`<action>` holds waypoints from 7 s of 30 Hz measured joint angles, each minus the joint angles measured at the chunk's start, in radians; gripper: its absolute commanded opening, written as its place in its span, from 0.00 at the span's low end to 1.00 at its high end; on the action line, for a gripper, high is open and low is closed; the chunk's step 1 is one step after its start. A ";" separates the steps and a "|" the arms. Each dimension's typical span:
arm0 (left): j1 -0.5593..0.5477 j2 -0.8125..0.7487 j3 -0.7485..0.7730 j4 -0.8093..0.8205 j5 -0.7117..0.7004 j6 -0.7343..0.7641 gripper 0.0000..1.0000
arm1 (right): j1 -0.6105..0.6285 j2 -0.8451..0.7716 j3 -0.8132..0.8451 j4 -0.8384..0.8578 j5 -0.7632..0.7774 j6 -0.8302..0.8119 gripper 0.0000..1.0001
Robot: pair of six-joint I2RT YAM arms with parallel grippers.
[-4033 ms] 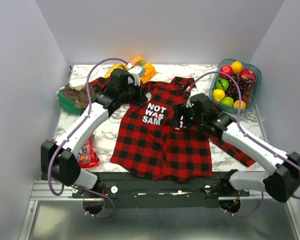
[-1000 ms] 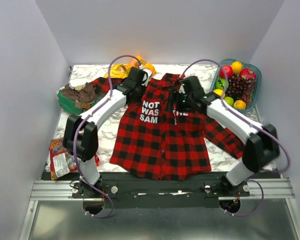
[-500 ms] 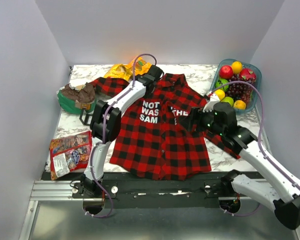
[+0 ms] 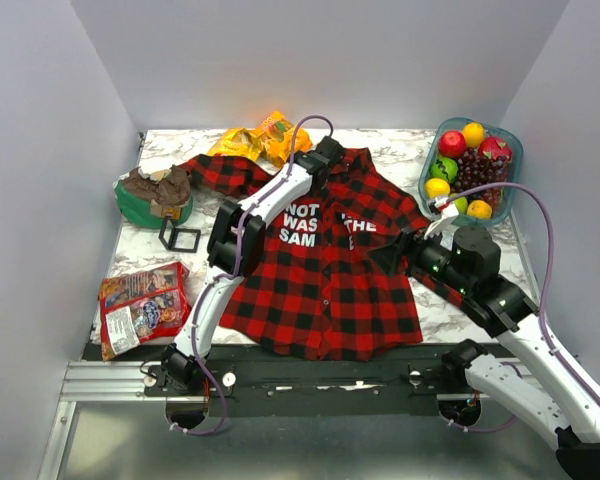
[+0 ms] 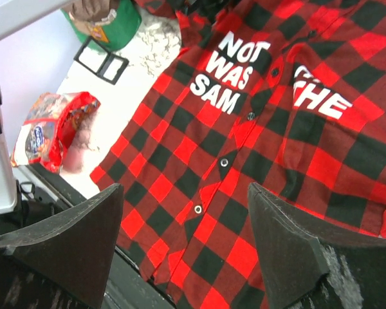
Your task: Pin the brooch onto the clothing
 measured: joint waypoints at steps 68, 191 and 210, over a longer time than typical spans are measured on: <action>0.075 -0.243 -0.256 0.218 0.766 -0.153 0.00 | 0.000 0.127 -0.160 0.098 -0.071 0.027 0.86; 0.230 -0.449 -0.660 0.444 1.580 -0.315 0.00 | -0.098 1.150 0.362 0.618 -0.351 -0.316 0.61; 0.229 -0.449 -0.660 0.442 1.571 -0.272 0.00 | -0.096 1.164 0.382 0.621 -0.361 -0.279 0.39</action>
